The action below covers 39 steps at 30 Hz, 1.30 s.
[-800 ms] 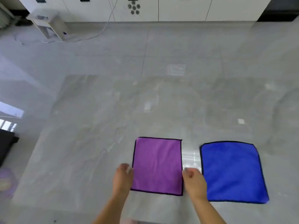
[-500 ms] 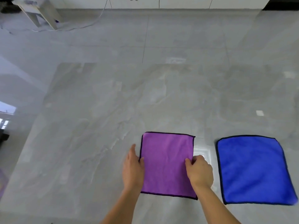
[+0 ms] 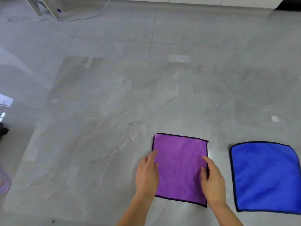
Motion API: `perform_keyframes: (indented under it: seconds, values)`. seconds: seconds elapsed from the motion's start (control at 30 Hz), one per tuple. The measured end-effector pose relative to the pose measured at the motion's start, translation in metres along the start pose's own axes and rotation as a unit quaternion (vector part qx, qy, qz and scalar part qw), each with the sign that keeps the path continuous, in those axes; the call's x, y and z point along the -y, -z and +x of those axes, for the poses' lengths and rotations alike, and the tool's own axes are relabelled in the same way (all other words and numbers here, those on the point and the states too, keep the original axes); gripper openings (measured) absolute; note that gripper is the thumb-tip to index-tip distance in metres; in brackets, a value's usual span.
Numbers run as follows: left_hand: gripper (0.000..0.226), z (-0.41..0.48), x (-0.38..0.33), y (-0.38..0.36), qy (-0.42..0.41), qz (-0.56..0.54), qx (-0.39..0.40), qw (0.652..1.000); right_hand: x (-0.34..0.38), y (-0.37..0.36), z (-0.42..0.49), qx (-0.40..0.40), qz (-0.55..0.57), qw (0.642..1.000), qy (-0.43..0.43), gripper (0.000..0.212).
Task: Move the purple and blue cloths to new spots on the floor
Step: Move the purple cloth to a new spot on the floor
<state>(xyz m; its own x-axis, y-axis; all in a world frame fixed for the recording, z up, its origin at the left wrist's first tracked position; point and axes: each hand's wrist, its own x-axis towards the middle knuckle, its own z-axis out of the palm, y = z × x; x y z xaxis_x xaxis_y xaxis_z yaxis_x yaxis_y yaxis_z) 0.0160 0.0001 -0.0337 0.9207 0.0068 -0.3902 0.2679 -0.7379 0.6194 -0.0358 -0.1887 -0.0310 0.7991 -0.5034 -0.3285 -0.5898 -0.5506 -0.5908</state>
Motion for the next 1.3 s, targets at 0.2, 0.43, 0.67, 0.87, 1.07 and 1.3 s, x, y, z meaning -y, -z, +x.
perform_keyframes:
  seconds: [0.2, 0.43, 0.67, 0.87, 1.07, 1.3]
  values:
    - [0.034, 0.032, 0.023, 0.038, 0.018, -0.036, -0.034, 0.999, 0.036, -0.029, 0.003, 0.078, -0.020, 0.995, 0.057, 0.041]
    - [0.061, 0.097, 0.096, 0.163, 0.010, 0.060, -0.021, 0.998, 0.153, -0.116, 0.008, 0.201, -0.007, 0.971, 0.130, 0.067]
    - [0.074, 0.148, 0.173, 0.264, 0.040, 0.117, -0.043, 0.991, 0.258, -0.204, 0.012, 0.250, 0.037, 0.946, 0.203, 0.075]
    - [0.074, 0.172, 0.201, 0.296, 0.048, 0.141, -0.047, 0.988, 0.295, -0.239, 0.021, 0.262, 0.018, 0.938, 0.227, 0.078]
    - [0.083, 0.180, 0.204, 0.302, 0.068, 0.141, -0.035, 0.987, 0.299, -0.238, 0.031, 0.264, 0.010, 0.936, 0.231, 0.079]
    - [0.082, 0.137, 0.143, 0.244, 0.081, 0.167, -0.055, 0.981, 0.239, -0.173, 0.043, 0.210, 0.052, 0.960, 0.176, 0.074]
